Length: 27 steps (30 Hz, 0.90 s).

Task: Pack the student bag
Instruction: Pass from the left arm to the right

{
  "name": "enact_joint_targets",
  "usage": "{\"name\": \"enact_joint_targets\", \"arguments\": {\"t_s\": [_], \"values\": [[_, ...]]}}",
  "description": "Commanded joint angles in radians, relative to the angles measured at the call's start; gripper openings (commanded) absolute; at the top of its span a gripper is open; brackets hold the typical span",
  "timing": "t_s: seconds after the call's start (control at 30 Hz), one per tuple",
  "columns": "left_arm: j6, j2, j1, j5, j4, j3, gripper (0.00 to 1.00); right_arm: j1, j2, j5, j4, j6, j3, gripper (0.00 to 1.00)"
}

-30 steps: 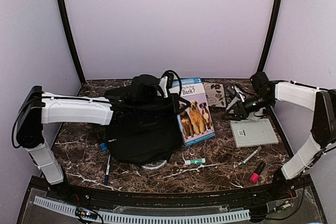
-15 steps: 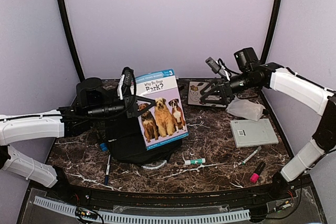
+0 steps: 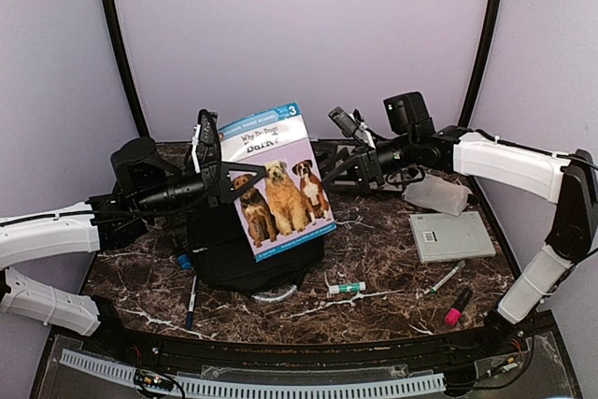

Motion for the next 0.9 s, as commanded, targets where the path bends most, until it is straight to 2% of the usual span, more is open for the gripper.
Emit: {"name": "enact_joint_targets", "arguments": {"t_s": [0.0,0.27,0.5,0.6,0.73,0.87], "values": [[0.004,-0.026,0.004,-0.034,0.079,-0.001,0.00,0.016,-0.011,-0.111,0.102,0.096,-0.025,0.81],[-0.010,-0.012,0.010,-0.051,0.101,-0.003,0.00,0.055,-0.011,-0.116,0.146,0.164,-0.063,0.61],[-0.037,0.011,0.013,-0.037,0.128,-0.008,0.00,0.058,0.043,-0.107,0.187,0.204,-0.060,0.51],[-0.047,0.029,0.013,-0.029,0.129,-0.006,0.00,0.060,0.060,-0.132,0.203,0.218,-0.046,0.40],[-0.051,0.043,0.013,-0.029,0.111,-0.002,0.00,0.060,0.065,-0.156,0.197,0.209,-0.020,0.32],[-0.044,0.039,0.014,-0.055,0.082,-0.005,0.00,0.060,0.060,-0.156,0.205,0.220,-0.028,0.13]]}}
